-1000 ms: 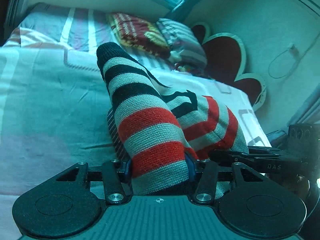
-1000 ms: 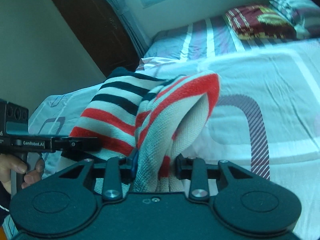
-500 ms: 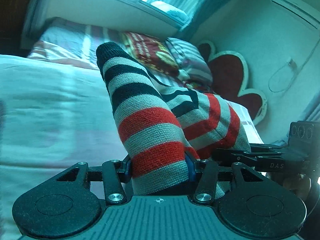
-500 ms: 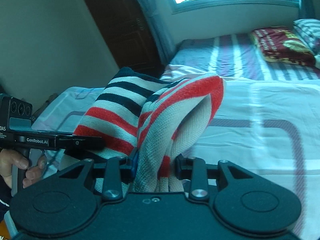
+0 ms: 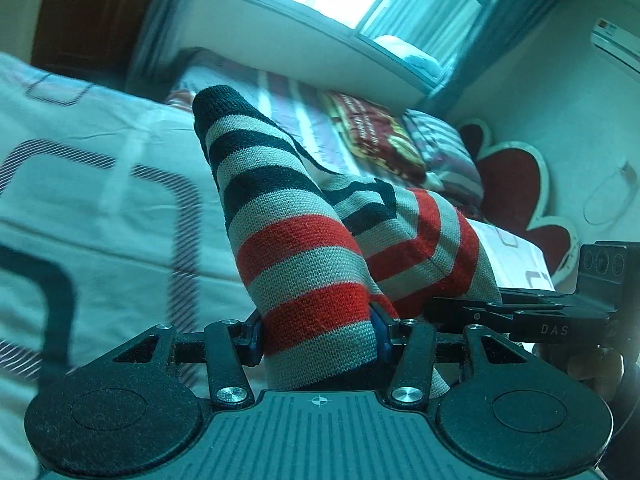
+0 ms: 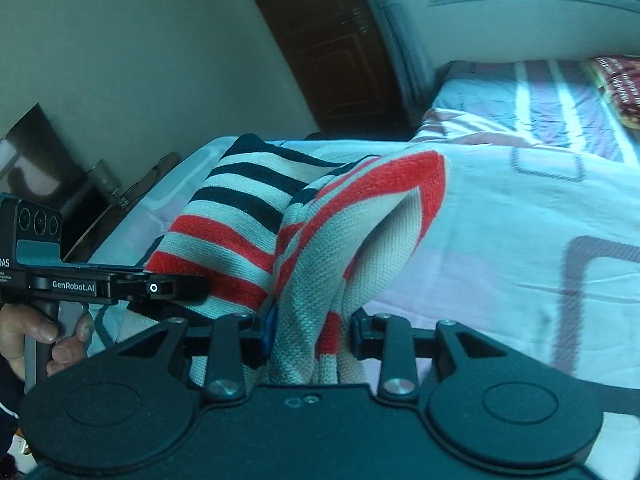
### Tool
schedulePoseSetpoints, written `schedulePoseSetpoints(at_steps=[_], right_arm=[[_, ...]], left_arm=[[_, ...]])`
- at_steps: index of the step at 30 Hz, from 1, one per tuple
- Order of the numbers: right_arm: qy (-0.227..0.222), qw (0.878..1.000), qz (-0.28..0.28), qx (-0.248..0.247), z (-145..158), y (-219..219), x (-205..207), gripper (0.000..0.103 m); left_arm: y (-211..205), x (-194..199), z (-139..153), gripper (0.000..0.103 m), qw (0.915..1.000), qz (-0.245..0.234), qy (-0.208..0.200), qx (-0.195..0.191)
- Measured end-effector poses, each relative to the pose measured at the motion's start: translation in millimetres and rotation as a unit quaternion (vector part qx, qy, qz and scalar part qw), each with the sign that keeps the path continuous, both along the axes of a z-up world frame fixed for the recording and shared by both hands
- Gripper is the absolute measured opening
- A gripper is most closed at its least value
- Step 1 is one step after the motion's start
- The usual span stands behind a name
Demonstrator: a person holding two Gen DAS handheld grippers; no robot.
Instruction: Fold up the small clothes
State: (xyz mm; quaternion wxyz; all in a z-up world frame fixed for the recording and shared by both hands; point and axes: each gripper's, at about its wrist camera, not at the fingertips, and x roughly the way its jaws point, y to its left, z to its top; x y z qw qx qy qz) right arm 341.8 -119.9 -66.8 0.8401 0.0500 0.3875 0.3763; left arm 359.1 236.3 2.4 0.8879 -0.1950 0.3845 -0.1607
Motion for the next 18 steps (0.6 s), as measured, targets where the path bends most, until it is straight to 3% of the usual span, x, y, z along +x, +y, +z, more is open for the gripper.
schedulePoseSetpoints(at_steps=[9,16,18], right_arm=[[0.032,0.999,-0.003,0.02,-35,40,-6,0.033],[0.067,0.998,-0.002,0.022,-72,56,-3,0.033],[0.081,0.997,-0.011,0.002,-88,55,3,0.034]], left_arm=[[54,-10,-46,0.05,0.9993,0.01,0.028,-0.024],[75,-19,-90,0.051,0.9984,0.013,0.053,-0.015],[78,-22,-107,0.058,0.9982,0.012,0.056,-0.017]])
